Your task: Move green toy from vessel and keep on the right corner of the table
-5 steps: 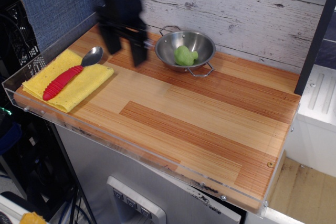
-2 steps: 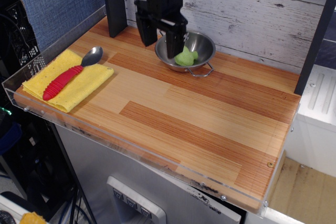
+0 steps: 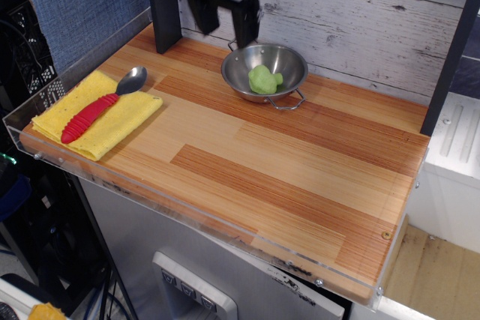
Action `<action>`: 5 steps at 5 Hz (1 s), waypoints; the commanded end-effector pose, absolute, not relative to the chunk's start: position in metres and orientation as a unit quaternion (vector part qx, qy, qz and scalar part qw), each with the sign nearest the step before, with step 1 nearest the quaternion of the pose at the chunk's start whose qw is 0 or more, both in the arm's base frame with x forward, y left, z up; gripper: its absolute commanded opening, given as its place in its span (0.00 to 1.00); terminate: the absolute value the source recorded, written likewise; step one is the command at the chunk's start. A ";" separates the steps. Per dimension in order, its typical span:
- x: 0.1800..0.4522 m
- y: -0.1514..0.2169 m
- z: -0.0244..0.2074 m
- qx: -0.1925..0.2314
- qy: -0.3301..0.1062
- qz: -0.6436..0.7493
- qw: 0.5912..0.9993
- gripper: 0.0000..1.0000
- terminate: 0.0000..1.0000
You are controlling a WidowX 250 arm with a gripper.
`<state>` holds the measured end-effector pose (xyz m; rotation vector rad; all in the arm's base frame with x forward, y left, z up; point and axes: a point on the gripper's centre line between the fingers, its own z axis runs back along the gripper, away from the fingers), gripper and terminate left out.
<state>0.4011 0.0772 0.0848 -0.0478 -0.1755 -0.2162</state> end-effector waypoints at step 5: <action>0.391 0.065 0.013 0.021 -0.022 -0.140 0.990 1.00 0.00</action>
